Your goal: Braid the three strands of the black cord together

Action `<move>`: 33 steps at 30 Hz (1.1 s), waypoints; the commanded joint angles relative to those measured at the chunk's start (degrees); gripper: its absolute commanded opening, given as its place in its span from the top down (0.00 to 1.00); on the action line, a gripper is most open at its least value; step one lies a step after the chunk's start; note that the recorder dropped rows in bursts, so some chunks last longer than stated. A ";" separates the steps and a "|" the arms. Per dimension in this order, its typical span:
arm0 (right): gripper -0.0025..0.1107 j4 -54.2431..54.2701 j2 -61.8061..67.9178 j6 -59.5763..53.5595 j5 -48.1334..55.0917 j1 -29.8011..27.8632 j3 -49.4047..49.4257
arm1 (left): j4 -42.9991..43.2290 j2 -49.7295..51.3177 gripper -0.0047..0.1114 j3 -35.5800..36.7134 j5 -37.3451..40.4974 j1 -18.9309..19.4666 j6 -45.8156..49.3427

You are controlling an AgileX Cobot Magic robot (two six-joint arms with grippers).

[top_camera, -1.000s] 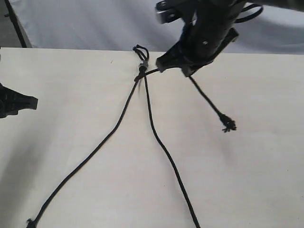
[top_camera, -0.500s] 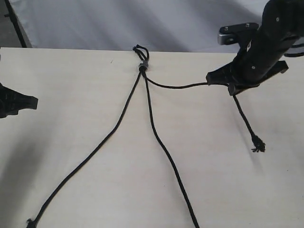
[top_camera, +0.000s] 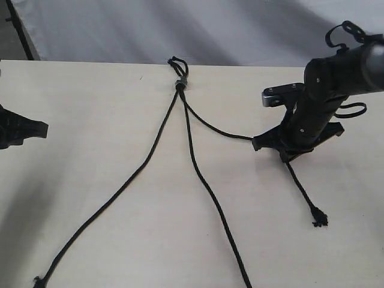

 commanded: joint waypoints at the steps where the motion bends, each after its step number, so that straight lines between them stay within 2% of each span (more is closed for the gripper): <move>1: 0.96 -2.39 1.53 0.77 -1.06 0.44 0.03 | -0.26 0.22 0.96 -0.25 -0.37 -0.31 0.00; 3: 0.88 -2.39 1.54 1.60 -1.06 0.54 0.03 | -0.26 0.22 0.96 -0.25 -1.03 -0.31 0.00; 8: 0.48 -2.39 1.09 2.25 -0.38 0.67 -0.81 | -0.91 0.22 0.96 -0.25 -2.69 -0.67 0.00; 10: 0.40 -2.29 -0.14 1.45 1.11 0.67 -1.98 | -2.47 0.22 0.96 -0.25 -4.61 -2.42 0.00; 12: 0.40 -2.29 -3.66 -3.07 6.05 0.67 -4.16 | -3.04 0.22 0.96 -0.49 -6.16 -8.70 0.00; 13: 0.42 -2.29 -7.25 -3.55 7.81 0.67 -4.55 | -3.04 0.44 0.96 -1.78 -7.34 -14.38 0.00; 14: 0.43 -2.29 -9.24 -3.66 7.81 0.56 -4.55 | -3.04 0.69 0.96 -2.90 -7.61 -16.70 0.00; 15: 0.45 -2.29 -12.63 -3.98 7.81 0.45 -4.55 | -3.04 2.25 0.96 -5.81 -7.21 -21.89 0.00; 16: 0.45 -2.83 -14.42 -3.98 7.81 0.45 -4.55 | -3.04 3.45 0.95 -8.29 -6.07 -25.11 0.00; 17: 0.45 -3.25 -17.41 -3.98 7.28 0.45 -3.82 | -3.04 6.49 0.89 -12.05 -3.99 -29.40 0.00; 18: 0.45 -3.25 -18.91 -3.98 6.49 0.45 -3.20 | -3.04 9.01 0.81 -15.15 -2.04 -31.45 0.00; 19: 0.45 -3.39 -21.16 -4.62 4.98 0.45 -1.81 | -3.04 12.71 0.67 -19.79 0.41 -34.57 0.00; 20: 0.45 -3.95 -22.67 -4.72 4.73 0.45 -0.85 | -3.04 16.43 0.57 -23.16 2.40 -36.77 -0.55; 22: 0.45 -5.41 -24.48 -4.72 4.85 0.45 0.43 | -3.26 22.85 0.47 -29.91 7.07 -39.55 -3.12; 26: 0.45 -8.55 -24.94 -4.86 3.55 0.45 1.80 | -3.26 32.14 0.47 -38.36 15.31 -41.97 -7.84; 33: 0.45 -8.68 -24.94 -4.63 3.26 0.45 1.96 | -3.10 39.47 0.47 -44.57 20.25 -41.97 -15.01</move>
